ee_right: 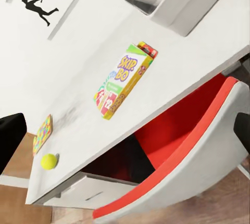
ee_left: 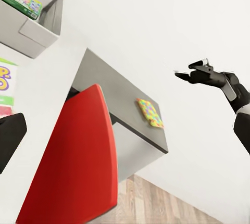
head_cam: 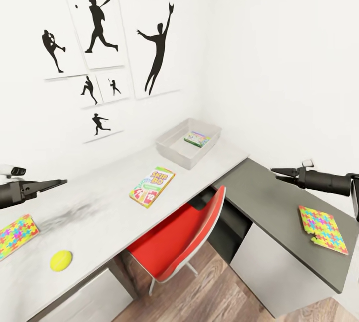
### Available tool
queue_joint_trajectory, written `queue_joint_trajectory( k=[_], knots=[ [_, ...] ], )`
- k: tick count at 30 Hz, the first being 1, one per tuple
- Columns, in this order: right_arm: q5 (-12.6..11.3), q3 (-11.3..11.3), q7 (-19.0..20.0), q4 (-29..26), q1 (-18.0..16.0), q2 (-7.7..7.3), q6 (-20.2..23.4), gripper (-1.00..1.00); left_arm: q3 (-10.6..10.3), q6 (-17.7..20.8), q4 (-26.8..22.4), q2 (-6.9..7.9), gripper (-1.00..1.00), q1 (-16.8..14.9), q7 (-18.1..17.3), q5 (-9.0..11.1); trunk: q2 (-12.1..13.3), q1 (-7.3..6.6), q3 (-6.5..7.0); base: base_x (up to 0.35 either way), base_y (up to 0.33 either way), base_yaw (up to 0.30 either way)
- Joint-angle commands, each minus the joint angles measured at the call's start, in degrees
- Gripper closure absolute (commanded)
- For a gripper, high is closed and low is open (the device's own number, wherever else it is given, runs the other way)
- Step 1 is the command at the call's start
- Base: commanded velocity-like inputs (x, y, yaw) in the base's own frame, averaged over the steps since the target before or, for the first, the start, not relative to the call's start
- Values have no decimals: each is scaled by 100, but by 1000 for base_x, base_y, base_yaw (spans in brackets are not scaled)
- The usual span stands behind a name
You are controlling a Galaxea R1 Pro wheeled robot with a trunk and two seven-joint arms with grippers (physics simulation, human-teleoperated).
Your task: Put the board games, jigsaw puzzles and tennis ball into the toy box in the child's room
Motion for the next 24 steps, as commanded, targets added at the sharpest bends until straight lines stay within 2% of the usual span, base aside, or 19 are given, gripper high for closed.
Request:
queue_joint_trajectory(
  k=[1,6,10,11,19,20,24],
  knots=[
    [-52,-22,51,-45,90,3,34,-100,2,61,15,3,-100,21,-24,-17,-11,4,-2,0,0,-130],
    [-586,-48,47,-206,565,-4,-157,-100,35,57,69,5,-100,151,-24,-55,-11,4,43,0,0,-131],
    [-901,-95,50,-316,922,-6,-300,-100,107,54,94,5,-100,263,-24,-66,-11,4,80,0,0,-131],
    [-1011,-145,52,-389,1109,-4,-344,-100,145,53,100,6,-100,342,-24,-69,-11,4,89,0,0,-131],
    [-1321,-471,52,-844,2043,24,-633,-100,322,-33,114,1,-100,728,-24,-74,-11,4,162,0,0,-131],
    [-1321,-471,52,-844,2043,24,-633,-100,322,-33,114,1,-100,728,-24,-74,-11,4,171,0,0,-131],
    [-1557,-634,53,-1021,2502,104,-844,-100,440,-81,135,-1,-100,887,-24,-74,-11,4,207,0,0,-131]
  ],
)
